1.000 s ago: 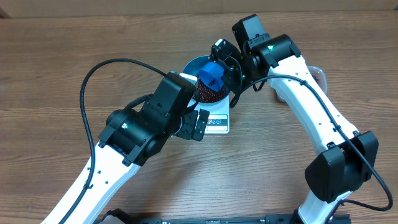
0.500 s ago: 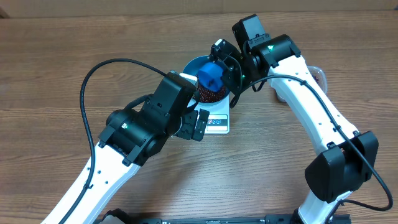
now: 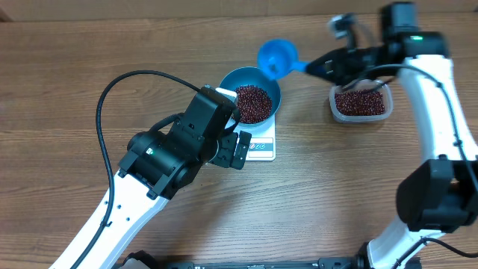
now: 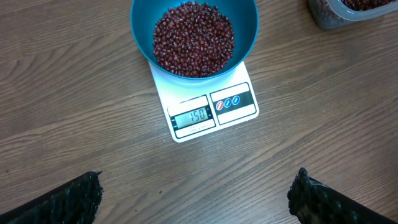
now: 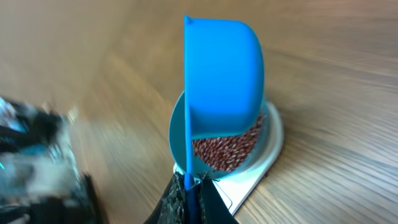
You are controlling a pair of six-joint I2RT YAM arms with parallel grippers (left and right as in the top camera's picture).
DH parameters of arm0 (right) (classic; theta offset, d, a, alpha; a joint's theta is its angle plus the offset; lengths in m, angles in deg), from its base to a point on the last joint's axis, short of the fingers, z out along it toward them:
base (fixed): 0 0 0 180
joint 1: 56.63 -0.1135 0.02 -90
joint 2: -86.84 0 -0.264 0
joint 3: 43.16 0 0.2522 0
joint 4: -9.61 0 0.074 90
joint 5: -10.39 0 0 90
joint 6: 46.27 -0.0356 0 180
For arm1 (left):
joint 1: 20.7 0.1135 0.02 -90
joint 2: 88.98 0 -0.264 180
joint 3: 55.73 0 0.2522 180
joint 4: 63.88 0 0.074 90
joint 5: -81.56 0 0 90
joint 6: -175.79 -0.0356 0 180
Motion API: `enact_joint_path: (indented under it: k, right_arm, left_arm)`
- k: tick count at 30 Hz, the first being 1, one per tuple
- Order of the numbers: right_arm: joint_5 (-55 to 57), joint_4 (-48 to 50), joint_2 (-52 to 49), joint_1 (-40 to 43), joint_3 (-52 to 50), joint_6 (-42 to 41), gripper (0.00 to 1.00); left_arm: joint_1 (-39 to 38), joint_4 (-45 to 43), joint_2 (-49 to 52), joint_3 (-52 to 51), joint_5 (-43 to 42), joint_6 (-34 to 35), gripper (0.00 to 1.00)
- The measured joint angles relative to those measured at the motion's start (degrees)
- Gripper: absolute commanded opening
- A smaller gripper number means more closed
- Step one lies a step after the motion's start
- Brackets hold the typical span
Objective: Scoop item into bowl and weigh 150g on scale
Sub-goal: 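Lift the blue scoop away right toward the bean tub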
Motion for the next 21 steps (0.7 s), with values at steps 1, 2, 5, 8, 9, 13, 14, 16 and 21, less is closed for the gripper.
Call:
enact_joint_path:
  k: [1, 2, 5, 8, 9, 13, 14, 16, 21]
  right_arm:
    - [-1.1, -0.2, 0.0, 1.9, 0.0, -0.5, 0.04]
    - [-2.3, -0.7, 0.0, 4.7, 0.0, -1.1, 0.04]
    - [-3.9, -1.4, 0.2, 10.6, 0.0, -2.2, 0.04]
    - [-2.3, -1.9, 1.6, 16.0, 0.0, -4.4, 0.04]
    - [-0.3, -2.0, 2.5, 17.6, 0.0, -5.7, 0.04]
    - [12.7, -5.1, 6.7, 18.1, 0.1, -9.6, 0.04]
    - [14.2, -5.5, 7.0, 17.8, 0.1, -9.9, 0.04]
    - [20.0, -6.8, 7.6, 16.6, 0.3, -11.3, 0.04]
    - [31.7, -9.7, 7.6, 14.1, 0.3, -14.7, 0.04]
  left_arm:
    - [0.0, 0.0, 0.0, 0.0, 0.0, 0.0, 1.0]
    - [0.0, 0.0, 0.0, 0.0, 0.0, 0.0, 0.99]
    - [0.0, 0.0, 0.0, 0.0, 0.0, 0.0, 1.0]
    - [0.0, 0.0, 0.0, 0.0, 0.0, 0.0, 0.99]
    - [0.0, 0.0, 0.0, 0.0, 0.0, 0.0, 1.0]
    - [0.0, 0.0, 0.0, 0.0, 0.0, 0.0, 1.0]
    - [0.0, 0.0, 0.0, 0.0, 0.0, 0.0, 1.0]
    - [0.0, 0.0, 0.0, 0.0, 0.0, 0.0, 1.0]
    - [0.0, 0.0, 0.0, 0.0, 0.0, 0.0, 1.0]
